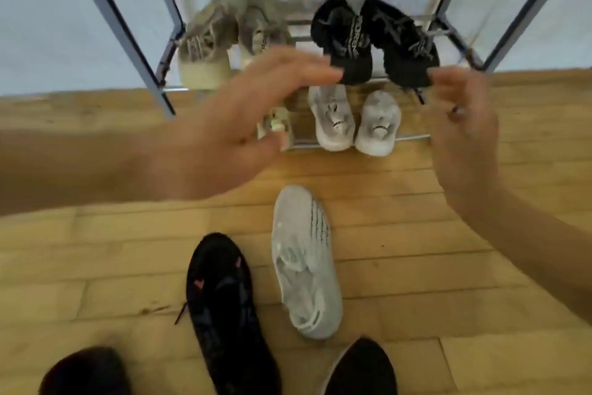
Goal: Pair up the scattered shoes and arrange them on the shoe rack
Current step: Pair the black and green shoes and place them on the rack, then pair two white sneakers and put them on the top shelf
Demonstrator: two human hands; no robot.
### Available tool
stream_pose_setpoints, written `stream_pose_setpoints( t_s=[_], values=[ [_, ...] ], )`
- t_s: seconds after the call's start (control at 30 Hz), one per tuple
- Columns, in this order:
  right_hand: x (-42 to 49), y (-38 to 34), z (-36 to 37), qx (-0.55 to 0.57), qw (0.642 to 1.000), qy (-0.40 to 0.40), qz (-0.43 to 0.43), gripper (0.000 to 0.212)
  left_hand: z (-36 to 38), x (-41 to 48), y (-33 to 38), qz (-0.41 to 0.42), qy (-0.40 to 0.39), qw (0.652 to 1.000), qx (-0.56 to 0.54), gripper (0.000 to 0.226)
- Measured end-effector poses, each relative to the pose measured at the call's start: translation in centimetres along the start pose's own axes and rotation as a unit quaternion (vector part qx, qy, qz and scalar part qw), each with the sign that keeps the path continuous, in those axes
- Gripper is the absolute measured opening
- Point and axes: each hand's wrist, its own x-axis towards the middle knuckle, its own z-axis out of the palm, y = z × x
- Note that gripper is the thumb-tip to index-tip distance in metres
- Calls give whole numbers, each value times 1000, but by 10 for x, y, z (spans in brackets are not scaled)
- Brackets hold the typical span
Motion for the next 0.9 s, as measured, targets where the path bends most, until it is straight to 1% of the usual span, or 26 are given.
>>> stream_pose_setpoints(
  t_s=[0.03,0.07,0.1,0.13,0.17,0.2,0.23,0.27,0.3,0.37,0.43,0.47,0.53,0.57,0.63,0.7,0.73,0.83,0.9],
  values=[
    [-32,16,14,-19,996,-64,56,33,19,-42,-5,-62,-34,997,-35,62],
    [-64,30,31,-33,978,-150,139,40,40,-83,-12,-142,-59,986,-63,64],
    [-91,43,48,-53,943,-234,231,53,63,-117,-19,-232,-85,965,-83,67],
    [-117,56,63,-95,906,-302,282,68,85,-144,-26,-313,-107,939,-96,68],
    [-137,66,76,-151,884,-345,277,78,106,-166,-34,-384,-111,911,-103,71],
    [-150,71,86,-211,875,-360,246,83,124,-182,-39,-442,-103,885,-103,74],
    [-158,72,92,-256,877,-347,212,86,139,-194,-40,-482,-93,865,-105,78],
    [-161,72,95,-269,882,-328,204,88,152,-205,-39,-505,-85,852,-108,81],
    [-161,72,97,-258,887,-312,221,91,162,-213,-36,-513,-80,847,-110,83],
    [-159,75,98,-207,887,-293,290,103,173,-231,-30,-505,-65,855,-101,85],
    [-161,77,95,-167,887,-289,319,113,173,-251,-26,-475,-62,875,-67,88],
    [-162,79,93,-149,891,-281,325,114,172,-262,-25,-450,-68,889,-37,89],
    [-161,81,91,-106,891,-261,357,102,174,-288,-23,-394,-97,913,34,89],
    [-160,82,91,-90,887,-250,379,97,175,-301,-22,-365,-130,919,69,87],
    [-154,86,92,-82,882,-236,400,91,173,-321,-23,-320,-196,921,107,80],
    [-155,85,94,-90,880,-240,398,88,172,-330,-25,-278,-239,922,123,73],
    [-157,87,95,-99,881,-241,395,87,172,-333,-26,-262,-244,926,122,71],
    [-158,90,96,-137,882,-242,380,85,173,-332,-29,-251,-245,929,121,68],
    [-154,90,97,-137,876,-244,393,84,173,-332,-31,-241,-251,929,129,67]
  ],
)
